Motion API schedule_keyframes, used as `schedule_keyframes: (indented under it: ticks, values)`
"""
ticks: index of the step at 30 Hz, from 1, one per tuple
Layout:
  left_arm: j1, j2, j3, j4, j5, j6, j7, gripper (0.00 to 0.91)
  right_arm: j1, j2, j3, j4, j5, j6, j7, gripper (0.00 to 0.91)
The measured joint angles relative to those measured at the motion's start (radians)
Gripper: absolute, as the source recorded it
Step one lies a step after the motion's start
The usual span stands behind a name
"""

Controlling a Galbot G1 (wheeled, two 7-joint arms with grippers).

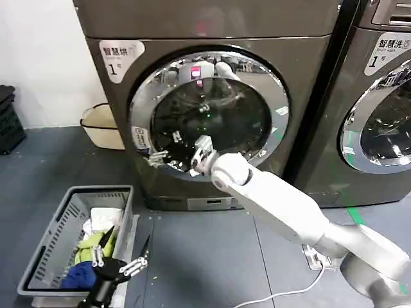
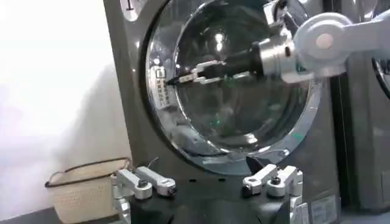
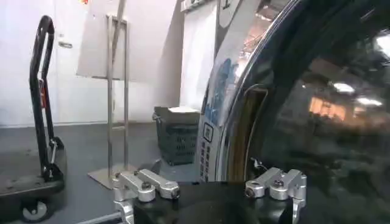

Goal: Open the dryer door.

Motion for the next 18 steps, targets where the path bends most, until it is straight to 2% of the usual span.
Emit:
schedule_keyframes:
  ticks: [7,18]
  values:
    - [-0.001,0.001,-0.003,-0.001,-0.001,0.001,0.000,0.907,0.026,0.054,-0.020,-0.070,-0.003,0.002,-0.016,0.907]
    - [0.001,0.000,-0.005,-0.008,-0.004,0.001,0.000,0.907,0.043,0.089,-0.036,-0.114,-0.004,0.004,-0.051,0.907]
